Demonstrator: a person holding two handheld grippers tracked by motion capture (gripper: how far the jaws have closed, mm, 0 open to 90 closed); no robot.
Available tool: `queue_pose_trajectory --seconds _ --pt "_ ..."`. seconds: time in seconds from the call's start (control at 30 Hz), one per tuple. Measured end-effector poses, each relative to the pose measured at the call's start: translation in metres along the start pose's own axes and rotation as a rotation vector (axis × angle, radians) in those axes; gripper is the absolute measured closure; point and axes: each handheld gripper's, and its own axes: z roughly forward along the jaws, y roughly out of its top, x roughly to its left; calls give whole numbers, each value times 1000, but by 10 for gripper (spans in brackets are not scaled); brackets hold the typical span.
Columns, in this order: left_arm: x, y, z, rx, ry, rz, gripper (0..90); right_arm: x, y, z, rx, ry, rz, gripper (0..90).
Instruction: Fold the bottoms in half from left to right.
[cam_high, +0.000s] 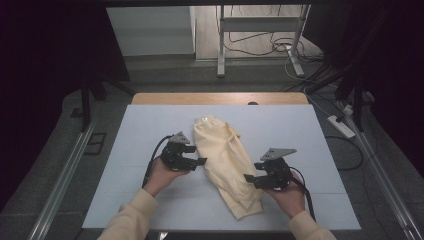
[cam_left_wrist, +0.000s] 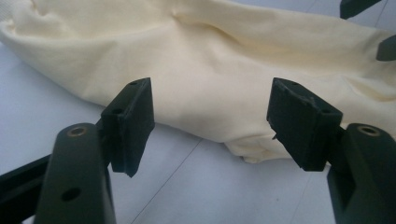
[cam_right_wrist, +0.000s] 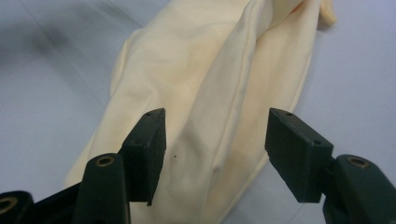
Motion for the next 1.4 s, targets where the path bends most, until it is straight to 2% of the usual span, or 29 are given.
queue_pose_trajectory --seconds 0.1,0.2,0.3,0.33,0.4,0.47,0.53,0.67,0.77,0.87,1.07,1.13,1.2,1.23,1.3,1.4 --pt "0 0 0 3 2 -1 307 -3 6 9 9 -12 2 401" --pt "0 -1 1 6 0 0 297 -7 13 16 23 -23 1 455" --pt "1 -3 1 7 -1 -5 291 -9 18 19 31 -9 2 554" --pt "1 -3 1 7 0 -4 291 -10 18 19 39 4 0 637" --pt "1 -2 2 10 5 2 288 -10 17 18 55 17 -9 726" --pt "-1 -1 3 10 1 10 287 -9 16 17 61 8 -29 805" --pt "-3 -1 3 15 1 21 285 -7 16 13 54 4 -36 841" --pt "-2 -1 3 13 0 21 284 -4 14 9 58 -15 -55 855" --pt "-1 -1 1 7 0 15 284 -5 10 7 75 -35 -63 855" --pt "0 -2 -1 2 3 9 284 -10 3 7 98 -37 -42 856" --pt "0 -2 -1 2 6 11 279 -14 -13 17 162 -36 -38 843" --pt "0 -2 0 3 5 11 279 -12 -14 19 172 -54 -52 777" --pt "0 -2 0 1 5 12 278 -11 -13 17 153 -93 -55 629" --pt "0 -2 -1 0 6 13 278 -10 -11 14 137 -97 -52 567" --pt "1 -2 -1 -2 7 9 278 -9 -8 6 88 -67 -42 478" --pt "2 -2 -2 -3 8 8 278 -2 -4 -3 34 -14 -66 428"
